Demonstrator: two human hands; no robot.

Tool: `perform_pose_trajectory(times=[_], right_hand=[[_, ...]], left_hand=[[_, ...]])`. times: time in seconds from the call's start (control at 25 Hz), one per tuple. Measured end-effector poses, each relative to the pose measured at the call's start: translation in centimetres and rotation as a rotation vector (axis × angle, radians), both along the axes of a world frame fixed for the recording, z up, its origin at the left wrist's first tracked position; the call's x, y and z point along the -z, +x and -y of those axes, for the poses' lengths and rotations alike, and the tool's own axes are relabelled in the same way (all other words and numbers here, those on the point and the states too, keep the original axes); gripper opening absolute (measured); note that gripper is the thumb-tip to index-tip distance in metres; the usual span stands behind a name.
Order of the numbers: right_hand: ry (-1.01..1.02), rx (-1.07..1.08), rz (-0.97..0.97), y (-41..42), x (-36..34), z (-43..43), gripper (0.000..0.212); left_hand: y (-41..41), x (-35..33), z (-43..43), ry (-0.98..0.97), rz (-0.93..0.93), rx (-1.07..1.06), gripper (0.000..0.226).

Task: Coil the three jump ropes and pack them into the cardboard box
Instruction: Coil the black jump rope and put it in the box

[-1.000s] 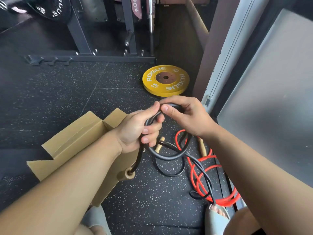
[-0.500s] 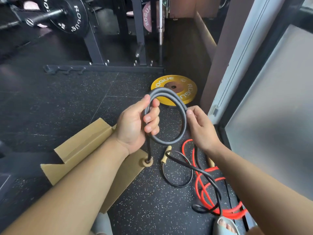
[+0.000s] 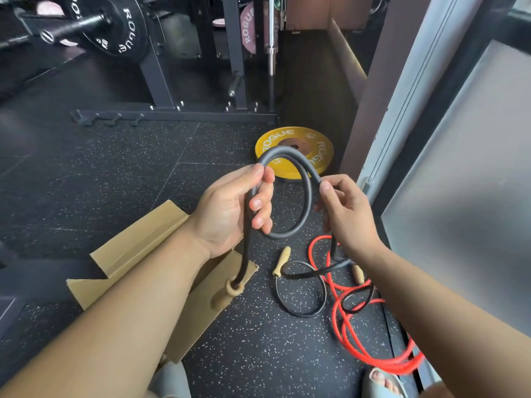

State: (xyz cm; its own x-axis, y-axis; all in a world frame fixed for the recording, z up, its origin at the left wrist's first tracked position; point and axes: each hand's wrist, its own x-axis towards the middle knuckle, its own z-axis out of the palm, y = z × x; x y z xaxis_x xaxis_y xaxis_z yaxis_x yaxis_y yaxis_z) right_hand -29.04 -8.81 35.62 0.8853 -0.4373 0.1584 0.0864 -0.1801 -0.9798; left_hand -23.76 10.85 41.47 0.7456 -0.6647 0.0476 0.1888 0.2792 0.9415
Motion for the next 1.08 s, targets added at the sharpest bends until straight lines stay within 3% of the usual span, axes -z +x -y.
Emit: perform_pose_trajectory(times=[0.08, 0.16, 0.2, 0.32, 0.4, 0.56, 0.6, 0.72, 0.88, 1.08], right_hand=[[-0.056, -0.007, -0.058, -0.1, 0.4, -0.4, 0.015], [-0.241, -0.037, -0.110, 0.0, 1.2, -1.0, 0.015], [-0.353, -0.085, -0.135, -0.1, 1.4, -1.5, 0.024], [-0.635, -0.304, -0.276, -0.6, 2.3, -3.2, 0.087], [-0.772, -0.361, -0.392, -1.0, 2.2, -4.3, 0.095], [-1.227, -0.462, -0.466, -2.1, 1.3, -5.8, 0.073], [-1.244, -0.487, -0.441, -2.3, 1.2, -6.1, 0.066], [-1.036, -0.463, -0.322, -2.4, 2.0, -6.2, 0.048], [-1.130, -0.567, -0.211, -2.5, 1.9, -6.0, 0.042], [-1.220, -0.670, 0.183, -3.2, 1.5, -5.4, 0.010]], left_hand=[[-0.7, 0.2, 0.6, -0.025, -0.016, -0.003, 0.021], [-1.3, 0.5, 1.3, -0.055, -0.025, -0.029, 0.021], [-1.5, 0.7, 1.7, -0.067, -0.016, -0.056, 0.022], [-1.8, 1.2, 2.5, -0.042, 0.054, -0.168, 0.023], [-1.9, 1.5, 2.9, 0.018, 0.138, -0.227, 0.020], [-1.0, 3.2, 3.1, 0.237, 0.361, -0.274, 0.034], [-0.6, 3.7, 3.0, 0.307, 0.406, -0.274, 0.040], [-0.1, 4.3, 2.6, 0.539, 0.489, -0.299, 0.044], [0.3, 3.6, 2.1, 0.770, 0.514, -0.312, 0.039], [-0.4, 3.0, 1.2, 0.977, 0.418, -0.026, 0.041]])
